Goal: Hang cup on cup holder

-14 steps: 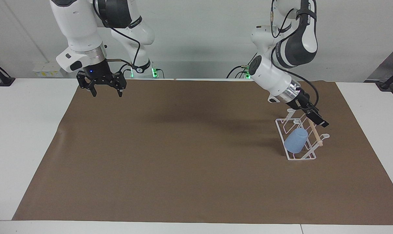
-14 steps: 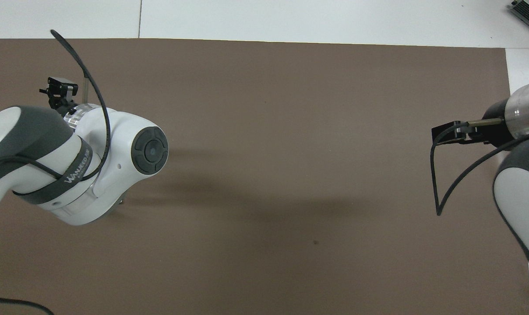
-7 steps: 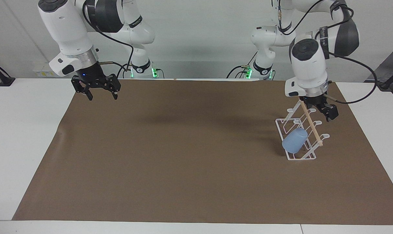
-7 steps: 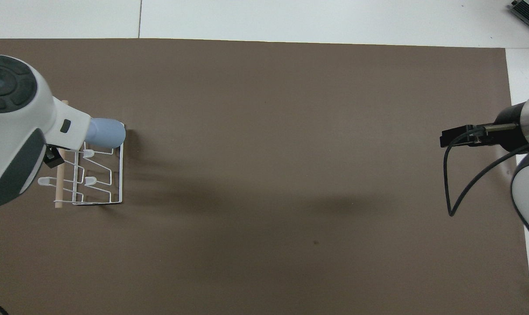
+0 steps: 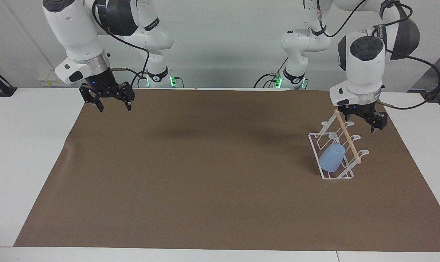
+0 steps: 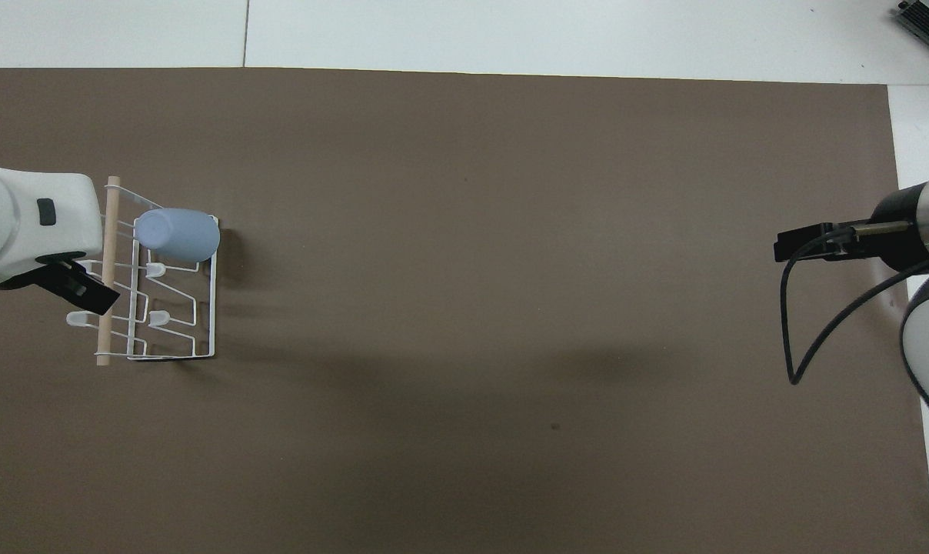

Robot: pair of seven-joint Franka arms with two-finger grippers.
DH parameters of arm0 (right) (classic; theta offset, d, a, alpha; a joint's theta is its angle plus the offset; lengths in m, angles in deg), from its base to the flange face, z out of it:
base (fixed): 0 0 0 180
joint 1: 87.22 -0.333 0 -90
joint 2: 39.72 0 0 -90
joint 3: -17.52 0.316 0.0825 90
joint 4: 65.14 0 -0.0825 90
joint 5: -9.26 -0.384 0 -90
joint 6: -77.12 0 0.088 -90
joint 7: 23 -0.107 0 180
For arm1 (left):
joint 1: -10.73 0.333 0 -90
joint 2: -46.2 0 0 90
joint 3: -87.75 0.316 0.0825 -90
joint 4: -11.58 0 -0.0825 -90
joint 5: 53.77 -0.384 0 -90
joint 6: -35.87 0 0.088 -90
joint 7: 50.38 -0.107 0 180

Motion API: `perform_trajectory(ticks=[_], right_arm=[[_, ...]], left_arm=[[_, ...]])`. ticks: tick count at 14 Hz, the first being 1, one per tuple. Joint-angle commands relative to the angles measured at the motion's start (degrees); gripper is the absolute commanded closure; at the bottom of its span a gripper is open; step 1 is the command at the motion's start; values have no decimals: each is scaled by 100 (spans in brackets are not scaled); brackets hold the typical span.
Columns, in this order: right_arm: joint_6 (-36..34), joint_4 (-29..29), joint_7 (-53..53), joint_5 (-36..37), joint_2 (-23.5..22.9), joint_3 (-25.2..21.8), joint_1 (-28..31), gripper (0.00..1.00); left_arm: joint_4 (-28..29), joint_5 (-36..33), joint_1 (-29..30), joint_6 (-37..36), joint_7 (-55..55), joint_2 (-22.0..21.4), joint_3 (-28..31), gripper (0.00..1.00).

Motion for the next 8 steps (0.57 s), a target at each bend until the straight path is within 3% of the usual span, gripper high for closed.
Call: perform_trajectory(ticks=[1,8], right_arm=[[40,-129,131,-101,143,-77,7,0],[31,-129,123,-110,143,-77,7,0]], left_arm=[[14,241,-14,-293,141,-357,48,0],[-47,267,-102,-522,158,-718,-67,0]])
